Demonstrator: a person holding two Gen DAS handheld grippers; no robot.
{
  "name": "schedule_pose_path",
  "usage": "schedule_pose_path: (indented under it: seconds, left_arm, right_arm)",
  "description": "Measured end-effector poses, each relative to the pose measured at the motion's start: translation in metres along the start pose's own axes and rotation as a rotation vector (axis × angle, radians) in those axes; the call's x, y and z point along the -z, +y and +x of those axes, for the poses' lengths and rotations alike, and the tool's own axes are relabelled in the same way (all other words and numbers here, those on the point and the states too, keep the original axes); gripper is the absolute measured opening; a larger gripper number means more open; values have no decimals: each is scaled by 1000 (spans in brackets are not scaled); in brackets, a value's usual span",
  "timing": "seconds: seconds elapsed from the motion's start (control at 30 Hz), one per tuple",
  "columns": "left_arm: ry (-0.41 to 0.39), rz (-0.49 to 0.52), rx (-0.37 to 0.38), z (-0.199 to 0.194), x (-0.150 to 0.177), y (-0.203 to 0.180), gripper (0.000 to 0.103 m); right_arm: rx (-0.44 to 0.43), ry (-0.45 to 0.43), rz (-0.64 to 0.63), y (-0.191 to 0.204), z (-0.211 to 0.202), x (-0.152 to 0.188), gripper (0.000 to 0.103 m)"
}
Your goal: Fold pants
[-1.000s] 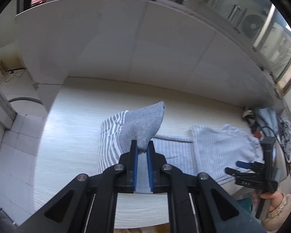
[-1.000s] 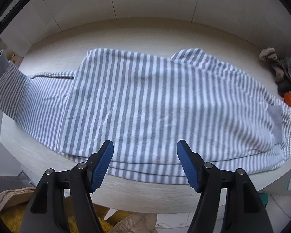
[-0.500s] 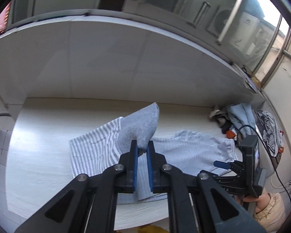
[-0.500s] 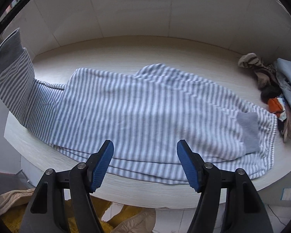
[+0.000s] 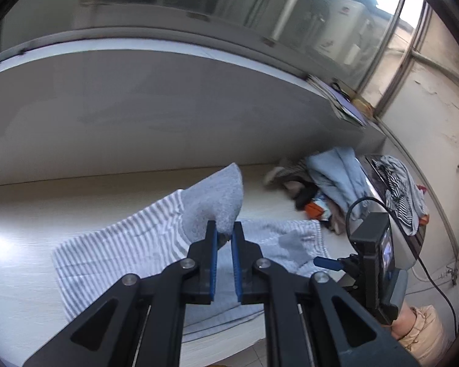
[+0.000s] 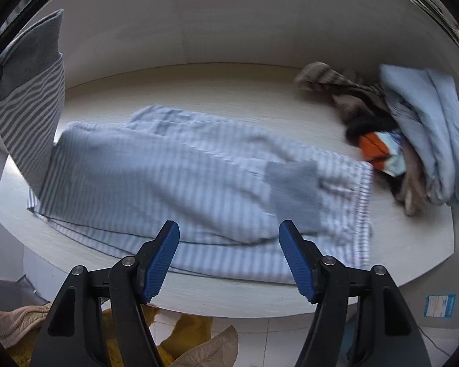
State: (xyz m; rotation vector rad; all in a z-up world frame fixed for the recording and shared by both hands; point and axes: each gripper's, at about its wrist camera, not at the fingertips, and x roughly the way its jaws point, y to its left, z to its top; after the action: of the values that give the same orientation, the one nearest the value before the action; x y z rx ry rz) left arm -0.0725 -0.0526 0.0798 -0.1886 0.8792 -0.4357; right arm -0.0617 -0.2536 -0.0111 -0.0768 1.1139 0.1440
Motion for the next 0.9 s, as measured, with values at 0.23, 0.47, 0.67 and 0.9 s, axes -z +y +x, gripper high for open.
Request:
schedule_pose_path:
  seconds: [0.23,0.47,0.67,0.9]
  left_arm:
    - [102,57,-2,63,17,-42,9]
    - [199,76,-22,114,45,-52,9]
    - [303,112,-62,144,70,-46,11]
    - [329,117,-94,120,82,-24,44]
  right_arm:
    - [7,25,31,-38,9,8,69]
    - [-7,40,43,-52,15,13,69]
    - [-28,34,25,-48,15,2,69]
    - [-87,23,-6,-18,16,-31,69]
